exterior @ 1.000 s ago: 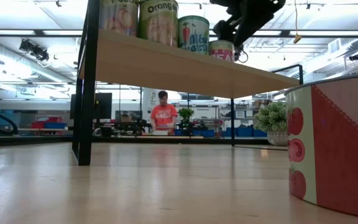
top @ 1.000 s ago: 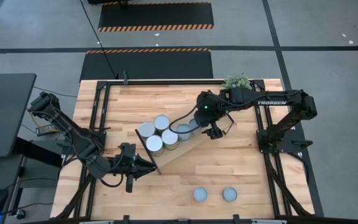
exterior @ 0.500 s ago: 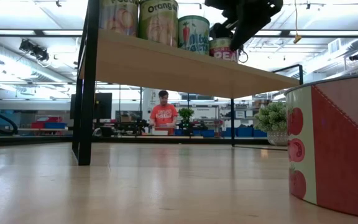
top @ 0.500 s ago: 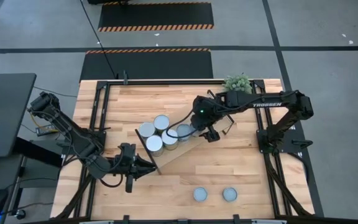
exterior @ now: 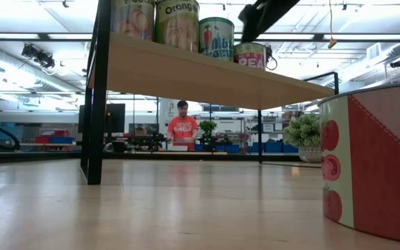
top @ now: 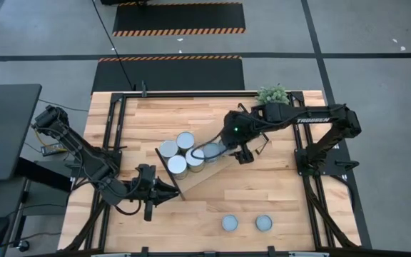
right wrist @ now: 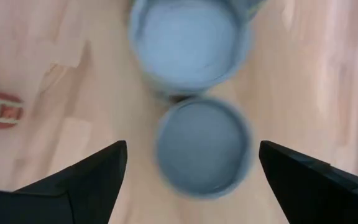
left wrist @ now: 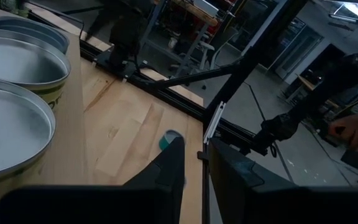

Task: Pick and place cans onto a shelf
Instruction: Put the canned tomatoes on the shelf

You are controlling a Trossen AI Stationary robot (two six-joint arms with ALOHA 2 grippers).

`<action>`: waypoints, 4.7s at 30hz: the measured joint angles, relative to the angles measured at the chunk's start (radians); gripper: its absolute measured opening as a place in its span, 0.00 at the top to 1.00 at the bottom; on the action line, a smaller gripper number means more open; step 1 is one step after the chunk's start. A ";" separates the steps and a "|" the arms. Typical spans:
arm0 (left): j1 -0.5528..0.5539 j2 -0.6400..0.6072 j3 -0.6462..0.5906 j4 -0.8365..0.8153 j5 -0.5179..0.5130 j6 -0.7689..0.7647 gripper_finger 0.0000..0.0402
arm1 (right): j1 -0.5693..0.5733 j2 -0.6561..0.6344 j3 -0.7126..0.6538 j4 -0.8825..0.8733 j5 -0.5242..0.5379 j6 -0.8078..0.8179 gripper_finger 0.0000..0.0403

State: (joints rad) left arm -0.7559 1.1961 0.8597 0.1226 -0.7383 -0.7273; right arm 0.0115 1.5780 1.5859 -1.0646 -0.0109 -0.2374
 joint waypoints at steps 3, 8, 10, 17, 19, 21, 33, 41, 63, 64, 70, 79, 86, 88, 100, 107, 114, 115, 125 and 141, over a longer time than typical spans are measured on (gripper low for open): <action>-0.001 0.000 0.000 0.000 0.000 -0.001 0.81 | 0.054 0.000 0.002 -0.062 0.000 0.069 0.07; -0.001 0.000 0.000 -0.001 0.000 0.005 0.81 | 0.196 0.000 0.002 -0.077 0.013 0.220 0.07; -0.001 0.000 0.000 -0.001 0.000 0.005 0.81 | 0.267 0.000 0.002 -0.067 0.046 0.277 0.07; -0.001 0.000 0.000 -0.001 0.000 0.015 0.81 | 0.466 0.008 -0.076 0.138 0.124 0.452 0.07; -0.001 0.000 0.000 -0.002 0.001 0.017 0.81 | 0.501 0.008 -0.123 0.225 0.142 0.514 0.07; -0.001 0.000 0.000 -0.002 0.003 0.022 0.81 | 0.532 0.008 -0.170 0.305 0.152 0.547 0.07; -0.001 0.000 0.000 -0.001 0.003 0.033 0.81 | 0.612 0.034 -0.346 0.575 0.160 0.550 0.07; -0.001 0.000 0.000 -0.004 0.006 0.028 0.81 | 0.612 0.225 -0.271 0.638 0.120 0.489 0.07; -0.001 0.000 0.000 -0.004 0.029 0.011 0.81 | 0.615 0.404 -0.179 0.486 0.091 0.337 0.07; -0.001 0.000 0.000 -0.005 0.029 0.010 0.81 | 0.615 0.416 -0.180 0.488 0.092 0.338 0.07; -0.001 0.000 0.000 -0.007 0.029 0.009 0.81 | 0.613 0.471 -0.180 0.524 0.089 0.365 0.09; -0.001 0.000 0.000 -0.008 0.034 0.005 0.81 | 0.583 0.463 -0.180 0.475 0.008 0.397 0.28; -0.001 0.000 0.000 -0.008 0.034 0.005 0.81 | 0.528 0.318 -0.180 0.308 0.011 0.393 0.28; -0.001 0.000 0.000 -0.008 0.034 0.005 0.81 | 0.502 0.253 -0.180 0.263 0.019 0.391 0.28; -0.004 0.000 0.000 -0.008 0.035 0.005 0.81 | 0.291 -0.075 -0.170 0.079 0.072 0.480 0.28; -0.023 0.000 0.000 -0.006 0.037 -0.020 0.81 | 0.250 -0.091 0.018 -0.032 0.222 0.493 0.28; -0.019 0.000 0.000 -0.004 0.037 -0.020 0.81 | 0.141 -0.092 0.164 -0.118 0.252 0.446 0.28; -0.017 0.000 0.000 -0.006 0.037 -0.020 0.81 | 0.122 -0.092 0.171 -0.117 0.250 0.421 0.28; 0.084 -0.074 0.000 -0.101 0.037 -0.044 0.81 | -0.135 -0.090 0.180 -0.040 0.090 0.161 0.28; 0.210 -0.143 0.000 -0.151 0.037 -0.020 0.81 | -0.365 0.044 0.180 0.040 -0.212 -0.076 0.28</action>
State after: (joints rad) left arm -0.5461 1.0527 0.8599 -0.0280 -0.7017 -0.7473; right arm -0.3540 1.6221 1.7657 -1.0247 -0.2231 -0.3138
